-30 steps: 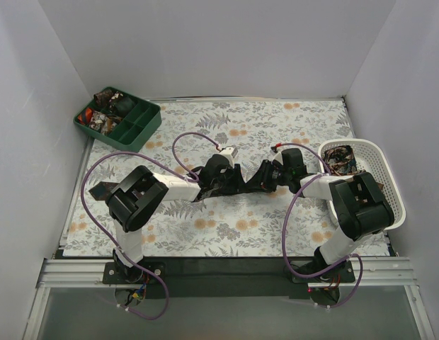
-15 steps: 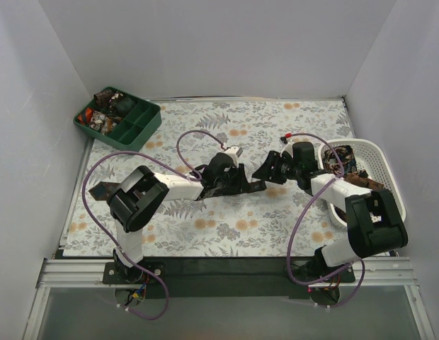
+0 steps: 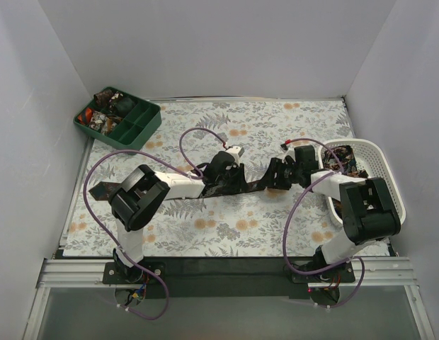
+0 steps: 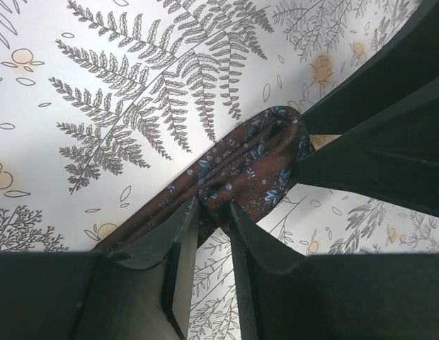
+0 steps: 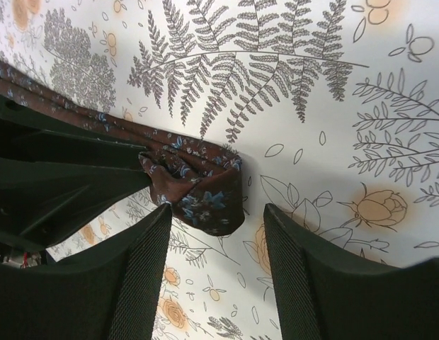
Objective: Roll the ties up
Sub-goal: Roll the tie
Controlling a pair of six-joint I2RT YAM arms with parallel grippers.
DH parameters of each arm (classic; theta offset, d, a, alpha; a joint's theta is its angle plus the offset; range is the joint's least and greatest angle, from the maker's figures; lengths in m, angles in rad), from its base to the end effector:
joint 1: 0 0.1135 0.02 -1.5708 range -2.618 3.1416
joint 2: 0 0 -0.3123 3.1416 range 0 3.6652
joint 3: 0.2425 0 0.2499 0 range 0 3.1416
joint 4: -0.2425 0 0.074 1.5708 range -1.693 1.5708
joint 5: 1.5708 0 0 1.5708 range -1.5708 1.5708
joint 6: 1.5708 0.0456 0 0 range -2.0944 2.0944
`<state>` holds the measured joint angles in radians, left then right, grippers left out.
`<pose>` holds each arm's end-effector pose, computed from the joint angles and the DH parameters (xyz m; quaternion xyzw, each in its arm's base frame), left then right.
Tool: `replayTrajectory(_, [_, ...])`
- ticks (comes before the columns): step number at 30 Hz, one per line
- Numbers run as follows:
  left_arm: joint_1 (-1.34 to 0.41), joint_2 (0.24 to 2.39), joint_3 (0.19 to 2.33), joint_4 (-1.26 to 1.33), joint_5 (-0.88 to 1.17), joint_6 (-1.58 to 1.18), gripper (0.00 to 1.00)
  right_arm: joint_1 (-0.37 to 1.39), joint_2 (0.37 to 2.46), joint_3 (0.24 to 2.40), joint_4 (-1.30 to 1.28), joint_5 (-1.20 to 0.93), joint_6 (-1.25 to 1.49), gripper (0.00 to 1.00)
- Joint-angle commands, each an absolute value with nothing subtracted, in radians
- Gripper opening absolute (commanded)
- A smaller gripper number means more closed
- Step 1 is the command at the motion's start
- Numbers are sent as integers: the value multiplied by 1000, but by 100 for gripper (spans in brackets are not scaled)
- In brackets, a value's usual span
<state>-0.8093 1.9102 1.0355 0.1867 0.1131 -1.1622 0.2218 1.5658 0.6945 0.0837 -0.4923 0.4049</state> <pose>0.2845 -0.3059 0.1846 -0.1347 0.8929 -0.3838 0.1929 0.2890 0.0873 0.1979 -0.0107 0.9012 0.3284 0.2827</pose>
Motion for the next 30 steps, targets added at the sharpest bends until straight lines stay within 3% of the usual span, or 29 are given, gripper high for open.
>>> replayTrajectory(1, [-815,1919,1072,153,83,-1120,23,219,1592,733,95,-543,373,52])
replayTrajectory(6, [-815,1937,1103,126,75,-1092,22,218,1627,726,137,-583,380,46])
replayTrajectory(23, [-813,1954,1121,84,81,-1034,19,215,1681,686,285,-635,434,49])
replayTrajectory(30, [-813,1970,1143,71,95,-1019,19,215,1715,635,368,-664,465,35])
